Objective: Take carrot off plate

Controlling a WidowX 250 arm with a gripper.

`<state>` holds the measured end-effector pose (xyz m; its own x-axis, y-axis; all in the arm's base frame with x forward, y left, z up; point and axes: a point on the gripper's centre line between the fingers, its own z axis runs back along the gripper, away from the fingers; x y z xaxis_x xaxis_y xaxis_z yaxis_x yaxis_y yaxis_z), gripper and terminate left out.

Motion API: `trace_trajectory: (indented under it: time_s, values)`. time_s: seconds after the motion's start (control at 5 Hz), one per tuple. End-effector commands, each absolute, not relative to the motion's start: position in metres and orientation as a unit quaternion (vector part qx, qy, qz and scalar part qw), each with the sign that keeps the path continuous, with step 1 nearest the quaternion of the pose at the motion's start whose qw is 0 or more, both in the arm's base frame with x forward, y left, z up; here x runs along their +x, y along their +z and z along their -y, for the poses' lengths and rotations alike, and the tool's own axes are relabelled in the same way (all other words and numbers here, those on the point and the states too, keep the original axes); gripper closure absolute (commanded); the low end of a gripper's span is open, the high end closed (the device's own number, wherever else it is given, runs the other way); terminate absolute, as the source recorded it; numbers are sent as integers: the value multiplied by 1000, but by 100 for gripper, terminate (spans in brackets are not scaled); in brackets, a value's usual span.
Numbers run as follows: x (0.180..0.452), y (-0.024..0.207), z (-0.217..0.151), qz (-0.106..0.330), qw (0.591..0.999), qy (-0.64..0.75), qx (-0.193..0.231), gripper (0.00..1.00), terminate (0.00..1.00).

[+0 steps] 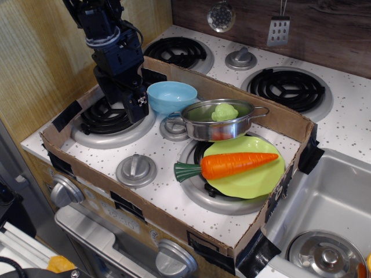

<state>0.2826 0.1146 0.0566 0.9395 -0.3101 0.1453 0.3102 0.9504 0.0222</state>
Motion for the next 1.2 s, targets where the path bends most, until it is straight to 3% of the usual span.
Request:
trace_trajectory:
  time_s: [0.0, 0.4, 0.6, 0.8, 1.0]
  values:
    - [293, 99, -89, 90, 988, -121, 40, 0, 0]
    - [287, 107, -17, 120, 985, -123, 24, 0, 0]
    - [276, 93, 18, 129, 982, -130, 36, 0, 0]
    - [263, 75, 29, 139, 982, -129, 10, 0, 0]
    - [254, 55, 36, 153, 979, -131, 11, 0, 0]
